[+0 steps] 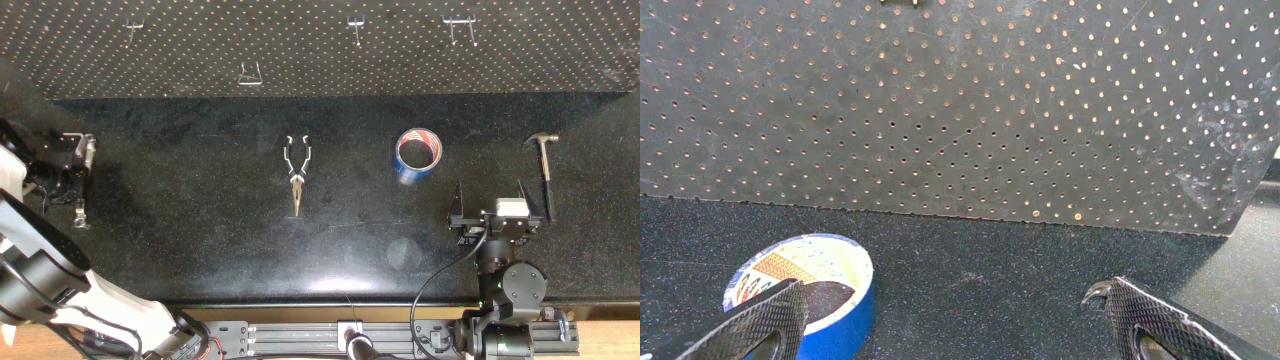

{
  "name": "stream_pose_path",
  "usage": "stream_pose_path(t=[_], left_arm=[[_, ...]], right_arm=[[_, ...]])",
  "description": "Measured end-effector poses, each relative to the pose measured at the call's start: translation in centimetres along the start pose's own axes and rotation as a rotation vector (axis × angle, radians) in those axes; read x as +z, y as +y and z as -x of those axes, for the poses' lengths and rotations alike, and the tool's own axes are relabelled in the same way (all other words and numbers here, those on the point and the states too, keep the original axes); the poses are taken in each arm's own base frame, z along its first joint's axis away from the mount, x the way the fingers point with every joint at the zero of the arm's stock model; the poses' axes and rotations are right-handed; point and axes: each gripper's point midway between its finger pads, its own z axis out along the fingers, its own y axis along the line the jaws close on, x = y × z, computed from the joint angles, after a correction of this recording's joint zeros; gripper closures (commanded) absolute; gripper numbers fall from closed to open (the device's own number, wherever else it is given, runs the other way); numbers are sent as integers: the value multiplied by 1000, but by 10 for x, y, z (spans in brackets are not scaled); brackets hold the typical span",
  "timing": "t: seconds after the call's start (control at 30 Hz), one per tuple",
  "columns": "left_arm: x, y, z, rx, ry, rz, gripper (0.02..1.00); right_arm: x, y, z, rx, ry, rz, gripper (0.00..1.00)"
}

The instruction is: Place Tools Onto Pegboard

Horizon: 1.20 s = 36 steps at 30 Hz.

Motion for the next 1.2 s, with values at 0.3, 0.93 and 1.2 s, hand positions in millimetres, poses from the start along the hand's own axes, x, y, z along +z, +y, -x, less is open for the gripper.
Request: stream_pose_path(t=[0.3,0.93,1.2], left_arm=[[-1,-2,-1,-16,4,-11,989],[-187,-163,-4,-203,-950,158,989],[-187,-194,51,-108,-1070,61,989]], right_arm=[[0,0,0,0,0,0,25],[0,0,0,0,1,0,27],[0,0,0,0,1,0,25]])
